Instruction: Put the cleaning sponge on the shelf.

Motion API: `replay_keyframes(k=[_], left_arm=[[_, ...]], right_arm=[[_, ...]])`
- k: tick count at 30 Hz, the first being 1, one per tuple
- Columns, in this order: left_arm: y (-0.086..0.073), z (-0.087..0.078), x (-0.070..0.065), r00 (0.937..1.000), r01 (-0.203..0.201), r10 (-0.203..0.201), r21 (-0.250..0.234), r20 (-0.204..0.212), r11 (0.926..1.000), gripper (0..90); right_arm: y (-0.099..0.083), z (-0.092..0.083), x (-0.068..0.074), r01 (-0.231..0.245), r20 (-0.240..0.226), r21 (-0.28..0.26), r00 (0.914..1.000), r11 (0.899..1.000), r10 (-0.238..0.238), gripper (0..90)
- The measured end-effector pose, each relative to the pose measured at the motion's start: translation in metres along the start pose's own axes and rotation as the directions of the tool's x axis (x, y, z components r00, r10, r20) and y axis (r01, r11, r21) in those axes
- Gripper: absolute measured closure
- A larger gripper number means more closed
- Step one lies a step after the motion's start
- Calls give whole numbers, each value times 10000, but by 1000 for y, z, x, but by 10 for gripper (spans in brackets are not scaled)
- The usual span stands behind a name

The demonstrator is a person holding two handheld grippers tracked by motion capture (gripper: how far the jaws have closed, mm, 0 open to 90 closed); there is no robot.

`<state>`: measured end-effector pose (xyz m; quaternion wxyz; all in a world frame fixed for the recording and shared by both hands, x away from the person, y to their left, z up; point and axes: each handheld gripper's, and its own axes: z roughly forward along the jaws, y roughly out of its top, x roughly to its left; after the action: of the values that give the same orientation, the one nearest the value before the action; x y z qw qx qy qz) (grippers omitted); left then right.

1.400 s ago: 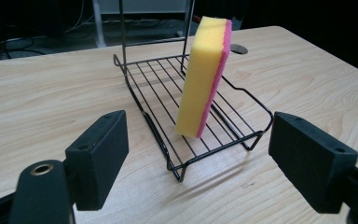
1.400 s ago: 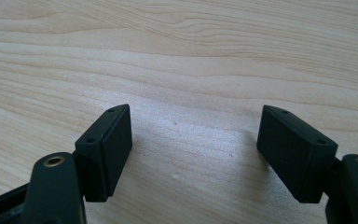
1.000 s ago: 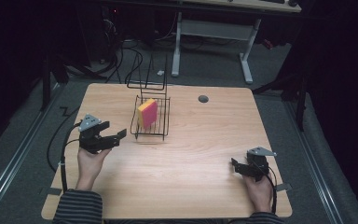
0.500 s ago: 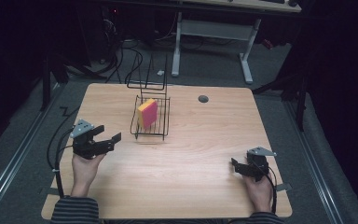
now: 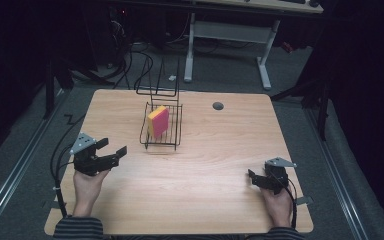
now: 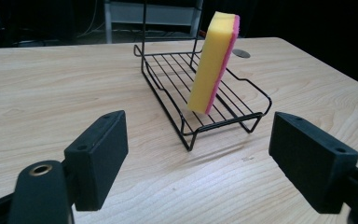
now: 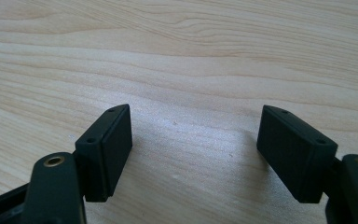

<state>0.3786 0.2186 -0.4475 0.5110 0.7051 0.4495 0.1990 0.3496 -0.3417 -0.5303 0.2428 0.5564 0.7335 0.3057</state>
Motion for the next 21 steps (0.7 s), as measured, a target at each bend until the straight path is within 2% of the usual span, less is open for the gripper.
replay_keyframes(k=[21], left_arm=[[-16,-6,2,9998,103,-100,193,-157,9998,201]], right_arm=[[0,0,0,-4,5,1,10000,10000,4,267]])
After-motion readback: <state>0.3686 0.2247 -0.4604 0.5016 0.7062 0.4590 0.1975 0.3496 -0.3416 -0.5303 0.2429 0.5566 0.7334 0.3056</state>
